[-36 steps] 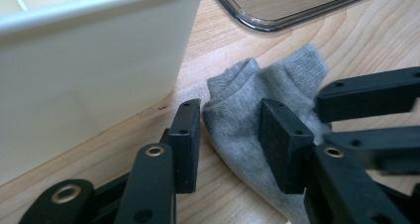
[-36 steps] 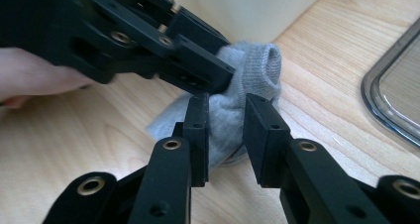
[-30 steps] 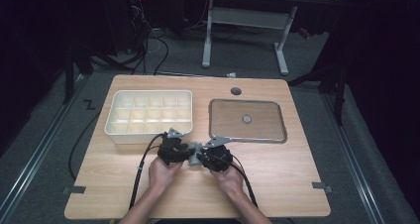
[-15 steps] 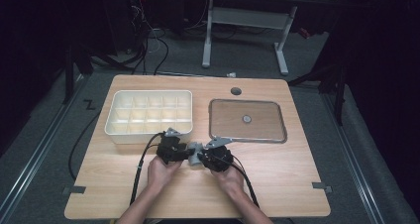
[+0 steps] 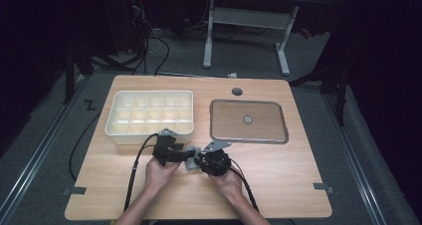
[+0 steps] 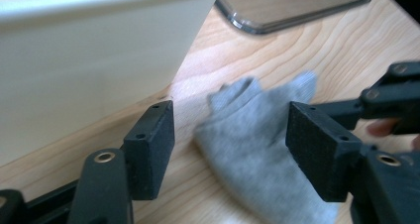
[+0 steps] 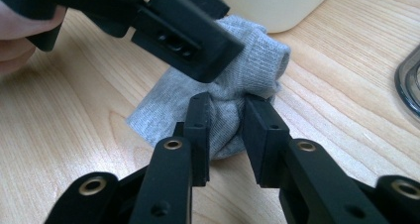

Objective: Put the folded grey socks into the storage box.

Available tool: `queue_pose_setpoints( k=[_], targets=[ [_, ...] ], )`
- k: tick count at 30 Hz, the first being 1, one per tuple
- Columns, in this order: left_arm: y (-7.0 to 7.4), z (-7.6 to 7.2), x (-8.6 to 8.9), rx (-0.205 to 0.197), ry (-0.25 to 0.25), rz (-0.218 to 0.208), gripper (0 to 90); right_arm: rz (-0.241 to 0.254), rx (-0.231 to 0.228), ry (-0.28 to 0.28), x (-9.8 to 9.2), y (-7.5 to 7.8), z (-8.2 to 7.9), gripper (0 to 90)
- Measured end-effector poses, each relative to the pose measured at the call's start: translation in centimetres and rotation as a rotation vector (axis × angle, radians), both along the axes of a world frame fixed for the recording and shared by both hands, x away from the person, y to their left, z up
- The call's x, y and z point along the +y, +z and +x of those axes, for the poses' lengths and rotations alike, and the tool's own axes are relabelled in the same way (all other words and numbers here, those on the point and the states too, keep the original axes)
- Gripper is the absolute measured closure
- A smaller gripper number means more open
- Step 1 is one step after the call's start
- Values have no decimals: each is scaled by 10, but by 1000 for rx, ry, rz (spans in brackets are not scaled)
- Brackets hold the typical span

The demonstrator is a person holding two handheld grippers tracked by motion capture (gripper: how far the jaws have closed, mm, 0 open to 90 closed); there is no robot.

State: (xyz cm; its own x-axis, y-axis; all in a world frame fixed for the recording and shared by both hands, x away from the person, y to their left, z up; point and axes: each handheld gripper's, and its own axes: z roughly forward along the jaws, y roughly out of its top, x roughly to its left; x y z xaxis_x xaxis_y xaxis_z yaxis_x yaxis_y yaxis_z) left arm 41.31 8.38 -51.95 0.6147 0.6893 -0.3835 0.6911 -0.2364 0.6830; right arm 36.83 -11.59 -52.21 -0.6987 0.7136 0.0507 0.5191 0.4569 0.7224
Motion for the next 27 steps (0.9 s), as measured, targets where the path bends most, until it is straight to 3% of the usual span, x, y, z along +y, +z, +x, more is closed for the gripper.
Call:
queue_pose_setpoints(
  k=[3,7,13,16,22,27],
  targets=[
    [-4,3,-3,30,5,0,342,-8,-9,-4,0,1,-1,656],
    [-6,4,-5,34,4,0,338,2,6,-26,-5,2,1,579],
    [-3,2,-5,46,-2,-3,339,31,-4,-37,-9,4,-2,553],
    [-6,2,-8,64,-4,6,350,23,0,-25,-8,4,-2,549],
    [-5,-1,-12,27,-11,55,386,18,-17,-33,-16,7,-7,541],
    [-4,-2,-15,20,-2,76,394,20,-44,-81,-41,13,-12,537]
  ],
)
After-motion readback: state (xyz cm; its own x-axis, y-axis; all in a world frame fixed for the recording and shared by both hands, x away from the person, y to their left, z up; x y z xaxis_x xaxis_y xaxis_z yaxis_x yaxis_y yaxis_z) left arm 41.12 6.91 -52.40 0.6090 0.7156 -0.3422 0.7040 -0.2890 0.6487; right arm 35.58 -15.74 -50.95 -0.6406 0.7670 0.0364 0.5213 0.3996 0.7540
